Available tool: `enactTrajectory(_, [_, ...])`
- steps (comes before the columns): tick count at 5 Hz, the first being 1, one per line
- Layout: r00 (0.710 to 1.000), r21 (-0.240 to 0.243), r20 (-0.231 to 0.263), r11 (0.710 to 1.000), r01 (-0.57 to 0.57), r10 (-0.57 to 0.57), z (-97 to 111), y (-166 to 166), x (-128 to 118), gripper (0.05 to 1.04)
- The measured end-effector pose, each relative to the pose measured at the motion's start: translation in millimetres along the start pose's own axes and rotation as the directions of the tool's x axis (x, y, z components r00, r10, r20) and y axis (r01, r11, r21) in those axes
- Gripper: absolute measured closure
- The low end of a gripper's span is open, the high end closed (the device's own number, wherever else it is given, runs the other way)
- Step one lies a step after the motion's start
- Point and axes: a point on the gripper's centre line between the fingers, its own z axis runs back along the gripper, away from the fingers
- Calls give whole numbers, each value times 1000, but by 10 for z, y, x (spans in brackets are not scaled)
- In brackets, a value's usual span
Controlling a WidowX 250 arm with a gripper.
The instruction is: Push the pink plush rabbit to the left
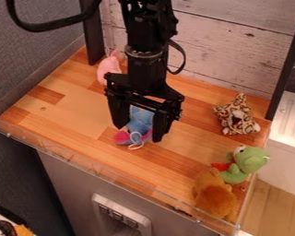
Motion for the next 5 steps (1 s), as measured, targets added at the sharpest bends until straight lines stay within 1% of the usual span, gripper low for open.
enactTrajectory(1, [993, 1, -20, 993, 115, -115, -79, 133, 158, 83])
enactTrajectory(2, [954, 1, -25, 954, 299, -299, -139, 331, 502, 87])
enactTrajectory(3, [864, -1, -31, 864, 503, -503, -198, 557, 940, 86])
enactTrajectory(4, [767, -2, -34, 768, 641, -640, -249, 770, 1222, 84])
enactTrajectory(5, [736, -5, -34, 737, 676, -676, -275, 1043, 1370, 84])
